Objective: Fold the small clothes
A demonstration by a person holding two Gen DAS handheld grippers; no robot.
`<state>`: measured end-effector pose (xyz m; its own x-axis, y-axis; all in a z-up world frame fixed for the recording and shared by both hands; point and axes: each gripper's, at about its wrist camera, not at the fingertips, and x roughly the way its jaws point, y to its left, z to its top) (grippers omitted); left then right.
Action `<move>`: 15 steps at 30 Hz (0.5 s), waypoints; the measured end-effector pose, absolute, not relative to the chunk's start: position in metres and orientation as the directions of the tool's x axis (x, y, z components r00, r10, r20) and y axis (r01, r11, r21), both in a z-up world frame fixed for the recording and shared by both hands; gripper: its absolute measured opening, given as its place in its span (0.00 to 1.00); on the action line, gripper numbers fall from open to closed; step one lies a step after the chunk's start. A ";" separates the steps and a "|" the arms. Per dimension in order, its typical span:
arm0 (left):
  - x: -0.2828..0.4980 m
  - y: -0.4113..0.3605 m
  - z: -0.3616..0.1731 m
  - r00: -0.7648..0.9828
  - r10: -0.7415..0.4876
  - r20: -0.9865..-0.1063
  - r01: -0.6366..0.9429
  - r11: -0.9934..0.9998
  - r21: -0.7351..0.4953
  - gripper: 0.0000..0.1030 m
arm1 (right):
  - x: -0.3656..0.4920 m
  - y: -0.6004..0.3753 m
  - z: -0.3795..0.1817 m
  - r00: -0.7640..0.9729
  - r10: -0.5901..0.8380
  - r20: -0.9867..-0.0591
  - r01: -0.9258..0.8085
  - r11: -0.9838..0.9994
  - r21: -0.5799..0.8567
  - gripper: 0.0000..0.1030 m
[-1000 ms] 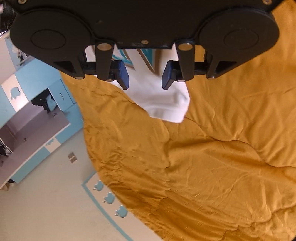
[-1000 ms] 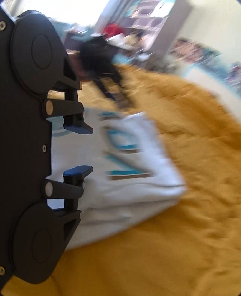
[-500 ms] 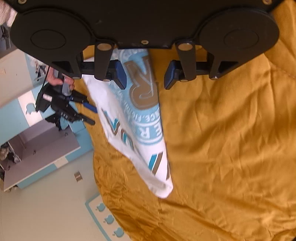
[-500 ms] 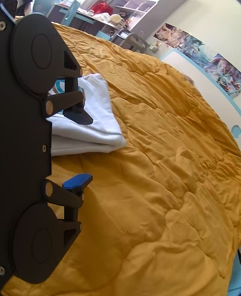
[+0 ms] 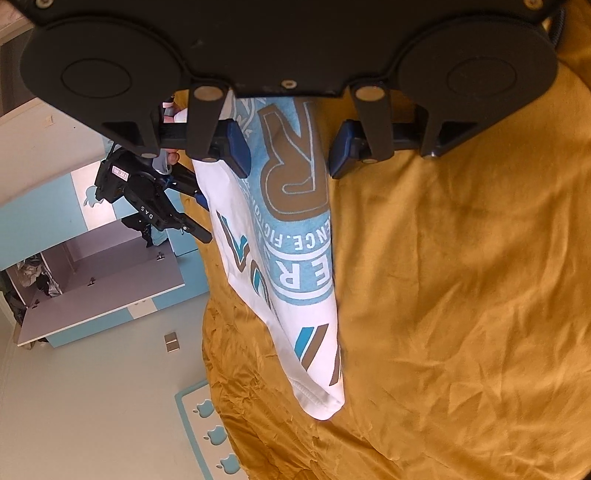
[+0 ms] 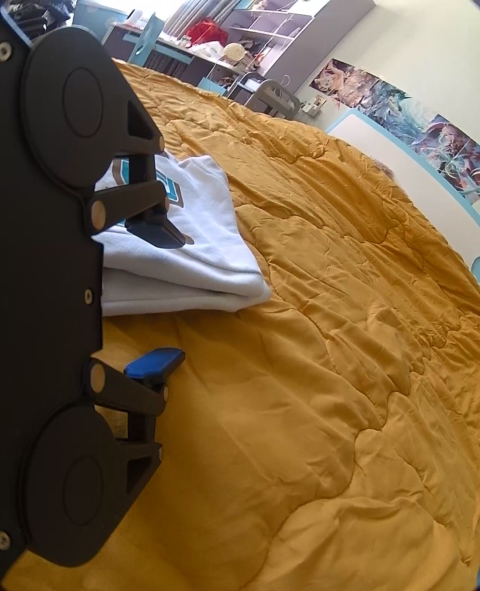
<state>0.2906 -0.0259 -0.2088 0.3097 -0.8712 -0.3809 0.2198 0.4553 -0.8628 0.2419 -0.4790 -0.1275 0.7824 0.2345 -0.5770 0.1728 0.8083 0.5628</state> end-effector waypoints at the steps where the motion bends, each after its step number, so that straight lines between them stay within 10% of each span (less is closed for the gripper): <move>1: 0.290 -0.026 -0.209 0.311 -0.870 -0.381 0.219 0.456 -0.863 0.48 | 0.242 -0.479 -0.128 0.782 0.237 -0.577 0.170 0.809 0.563 0.59; 15: 0.308 -0.041 -0.215 0.225 -0.895 -0.384 0.210 0.429 -0.878 0.51 | 0.277 -0.503 -0.151 0.772 0.419 -0.477 0.111 0.650 0.752 0.60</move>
<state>0.3084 -0.0408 -0.2147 0.2254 -0.8955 -0.3838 0.2104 0.4294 -0.8783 0.2765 -0.5032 -0.1508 0.7721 0.4195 -0.4773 0.1115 0.6501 0.7516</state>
